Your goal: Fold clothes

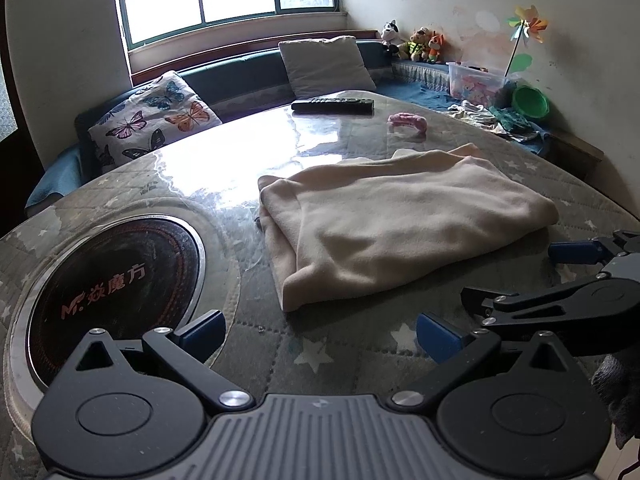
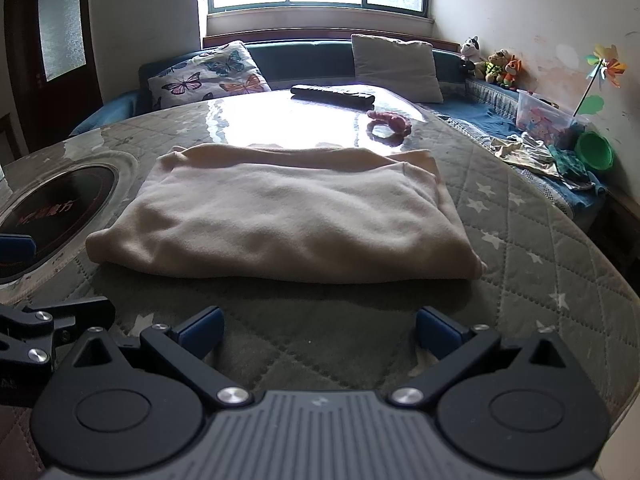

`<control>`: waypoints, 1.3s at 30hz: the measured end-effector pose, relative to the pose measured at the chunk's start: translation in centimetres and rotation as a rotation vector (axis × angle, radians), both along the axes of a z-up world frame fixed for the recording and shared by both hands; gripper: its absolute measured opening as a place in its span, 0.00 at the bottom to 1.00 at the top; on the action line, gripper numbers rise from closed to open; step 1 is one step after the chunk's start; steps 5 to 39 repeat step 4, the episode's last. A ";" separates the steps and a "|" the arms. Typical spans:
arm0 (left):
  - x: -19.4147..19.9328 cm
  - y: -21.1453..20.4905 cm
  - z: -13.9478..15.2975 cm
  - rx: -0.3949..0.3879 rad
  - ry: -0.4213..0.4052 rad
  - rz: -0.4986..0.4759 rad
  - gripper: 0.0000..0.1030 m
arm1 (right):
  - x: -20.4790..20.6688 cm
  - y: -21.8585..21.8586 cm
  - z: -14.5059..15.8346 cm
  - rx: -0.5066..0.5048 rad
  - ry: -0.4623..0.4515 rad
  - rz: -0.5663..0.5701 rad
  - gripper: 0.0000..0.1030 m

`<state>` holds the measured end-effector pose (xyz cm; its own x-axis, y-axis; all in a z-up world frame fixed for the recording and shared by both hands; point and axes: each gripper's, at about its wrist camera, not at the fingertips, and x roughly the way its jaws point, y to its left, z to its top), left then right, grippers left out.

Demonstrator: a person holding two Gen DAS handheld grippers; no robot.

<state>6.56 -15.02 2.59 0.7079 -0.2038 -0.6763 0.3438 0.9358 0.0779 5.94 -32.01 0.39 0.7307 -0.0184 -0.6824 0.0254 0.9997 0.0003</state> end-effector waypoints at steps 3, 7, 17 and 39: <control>0.2 0.1 -0.1 -0.001 0.001 0.005 1.00 | 0.1 0.0 0.0 -0.001 0.001 -0.001 1.00; 0.3 0.1 -0.1 -0.002 0.003 0.006 1.00 | 0.2 0.0 0.0 -0.001 0.001 -0.002 1.00; 0.3 0.1 -0.1 -0.002 0.003 0.006 1.00 | 0.2 0.0 0.0 -0.001 0.001 -0.002 1.00; 0.3 0.1 -0.1 -0.002 0.003 0.006 1.00 | 0.2 0.0 0.0 -0.001 0.001 -0.002 1.00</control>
